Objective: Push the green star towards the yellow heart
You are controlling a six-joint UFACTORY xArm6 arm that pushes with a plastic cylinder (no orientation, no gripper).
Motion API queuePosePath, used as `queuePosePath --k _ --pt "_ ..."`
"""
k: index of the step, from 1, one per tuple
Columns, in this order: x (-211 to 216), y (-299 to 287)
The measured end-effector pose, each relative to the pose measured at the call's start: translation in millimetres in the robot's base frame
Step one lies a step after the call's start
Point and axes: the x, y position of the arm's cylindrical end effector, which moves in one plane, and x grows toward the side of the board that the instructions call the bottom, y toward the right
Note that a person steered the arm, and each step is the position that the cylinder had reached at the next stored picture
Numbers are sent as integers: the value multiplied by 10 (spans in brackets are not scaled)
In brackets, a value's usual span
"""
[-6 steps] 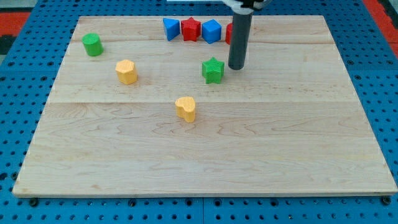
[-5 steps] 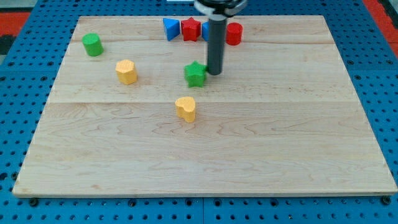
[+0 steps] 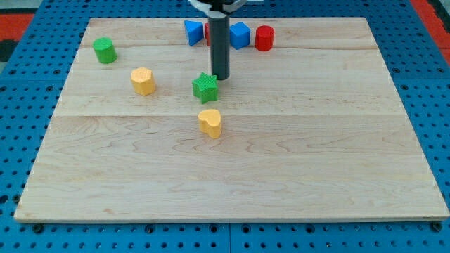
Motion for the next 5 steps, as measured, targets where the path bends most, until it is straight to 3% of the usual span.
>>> queuePosePath --k 1,3,4,5 --pt "-316 462" --pt "-58 -601" --pt "-18 -714" --pt "190 -407"
